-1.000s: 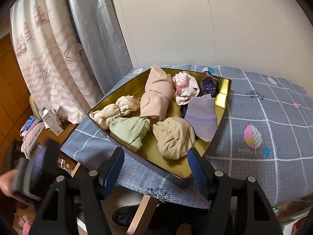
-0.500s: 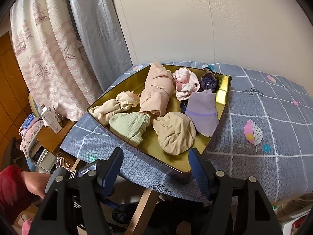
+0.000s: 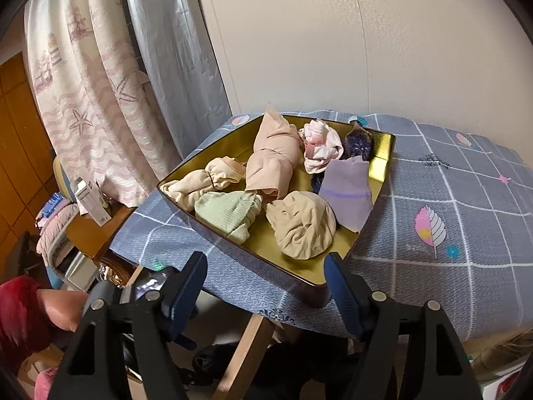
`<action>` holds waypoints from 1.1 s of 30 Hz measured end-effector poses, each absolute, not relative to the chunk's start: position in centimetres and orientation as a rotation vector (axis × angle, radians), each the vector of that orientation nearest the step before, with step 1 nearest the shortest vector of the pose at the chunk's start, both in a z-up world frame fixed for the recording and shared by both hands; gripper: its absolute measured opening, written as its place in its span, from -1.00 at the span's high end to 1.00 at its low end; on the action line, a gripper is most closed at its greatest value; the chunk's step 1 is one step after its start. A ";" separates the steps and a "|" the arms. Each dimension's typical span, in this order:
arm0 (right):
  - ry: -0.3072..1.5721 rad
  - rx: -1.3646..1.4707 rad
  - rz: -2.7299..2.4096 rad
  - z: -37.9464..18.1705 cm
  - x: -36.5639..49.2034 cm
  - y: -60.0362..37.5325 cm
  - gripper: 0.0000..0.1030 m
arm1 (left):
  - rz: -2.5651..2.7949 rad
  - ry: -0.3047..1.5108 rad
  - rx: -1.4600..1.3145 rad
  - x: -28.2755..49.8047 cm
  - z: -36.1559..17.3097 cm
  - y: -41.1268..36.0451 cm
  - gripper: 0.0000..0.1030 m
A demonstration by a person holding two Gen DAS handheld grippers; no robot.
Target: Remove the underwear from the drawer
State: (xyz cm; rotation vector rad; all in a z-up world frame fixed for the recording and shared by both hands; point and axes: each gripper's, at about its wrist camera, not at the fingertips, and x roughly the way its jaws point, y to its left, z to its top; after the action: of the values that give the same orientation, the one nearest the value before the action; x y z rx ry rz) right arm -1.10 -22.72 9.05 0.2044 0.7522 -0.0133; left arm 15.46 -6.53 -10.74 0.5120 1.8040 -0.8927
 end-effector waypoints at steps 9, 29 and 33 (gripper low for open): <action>0.740 0.195 0.011 9.1 -1.7 -21.9 -0.42 | -0.721 1.881 0.585 15.6 -12.4 -7.9 0.02; 0.760 0.236 0.028 7.7 -1.8 -22.6 -0.42 | -0.780 1.537 0.514 14.9 -6.3 -3.4 0.73; 0.775 0.252 0.044 7.3 -1.4 -22.4 -0.42 | -0.799 1.466 0.620 14.1 -6.3 -5.1 0.42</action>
State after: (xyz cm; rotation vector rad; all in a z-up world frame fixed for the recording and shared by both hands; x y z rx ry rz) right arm -1.45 -22.41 7.35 0.2516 0.7750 0.0443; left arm 14.07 -5.12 -6.29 0.6201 1.4664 -0.7987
